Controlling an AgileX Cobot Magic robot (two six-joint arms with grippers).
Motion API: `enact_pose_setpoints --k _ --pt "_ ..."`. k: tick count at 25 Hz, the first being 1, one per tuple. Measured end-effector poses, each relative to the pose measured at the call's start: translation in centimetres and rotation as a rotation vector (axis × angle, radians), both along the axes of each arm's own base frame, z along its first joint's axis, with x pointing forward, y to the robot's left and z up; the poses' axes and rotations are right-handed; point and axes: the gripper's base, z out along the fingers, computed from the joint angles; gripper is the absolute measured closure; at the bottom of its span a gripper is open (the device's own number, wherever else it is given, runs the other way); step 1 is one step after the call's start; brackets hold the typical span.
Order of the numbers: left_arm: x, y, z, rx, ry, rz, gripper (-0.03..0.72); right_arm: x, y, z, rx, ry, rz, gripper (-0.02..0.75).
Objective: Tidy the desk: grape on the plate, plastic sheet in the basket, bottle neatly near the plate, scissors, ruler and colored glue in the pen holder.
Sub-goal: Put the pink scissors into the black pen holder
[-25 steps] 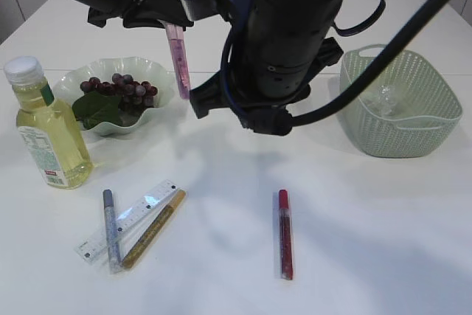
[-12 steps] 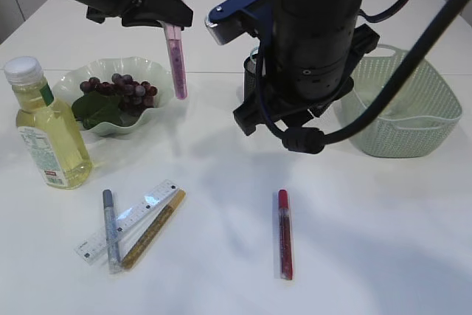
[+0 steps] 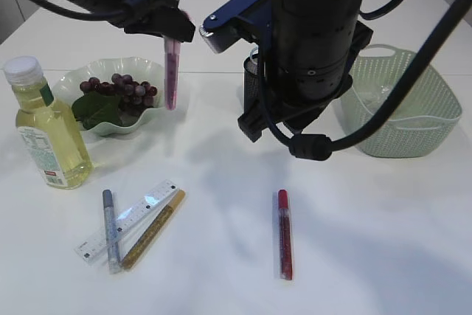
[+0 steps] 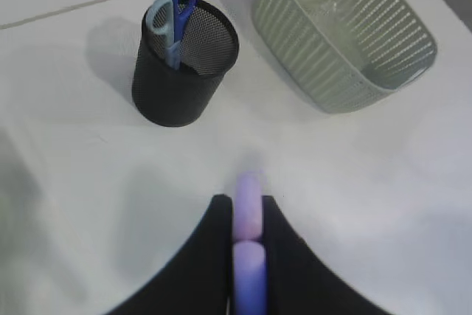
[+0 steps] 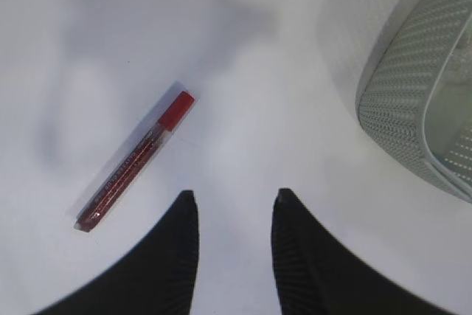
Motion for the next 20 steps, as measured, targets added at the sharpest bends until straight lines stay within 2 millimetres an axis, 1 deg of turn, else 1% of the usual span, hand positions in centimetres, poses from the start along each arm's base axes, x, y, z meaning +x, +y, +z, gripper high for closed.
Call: enact_pose_setpoints --k 3,8,11,15,18,20 --pt "0.0 -1.0 -1.0 0.07 -0.031 -0.03 0.65 0.0 0.0 0.0 0.0 0.0 0.001 0.458" --pt "0.6 -2.4 -2.5 0.141 -0.097 -0.035 0.65 0.2 -0.3 0.0 -0.006 0.002 0.003 0.458" --pt "1.2 -2.7 -2.5 0.147 -0.166 0.004 0.65 1.2 -1.7 -0.1 -0.01 0.005 -0.038 0.458" --pt "2.1 -2.8 -1.7 0.127 -0.286 0.084 0.65 3.0 -5.0 -0.5 -0.02 0.018 -0.139 0.458" --pt "2.4 -3.2 -1.0 0.106 -0.377 0.138 0.65 4.4 -8.1 -0.6 -0.022 0.022 -0.232 0.458" --pt "2.4 -3.8 -0.5 0.088 -0.439 0.166 0.65 5.3 -10.5 -0.6 -0.023 0.024 -0.299 0.458"
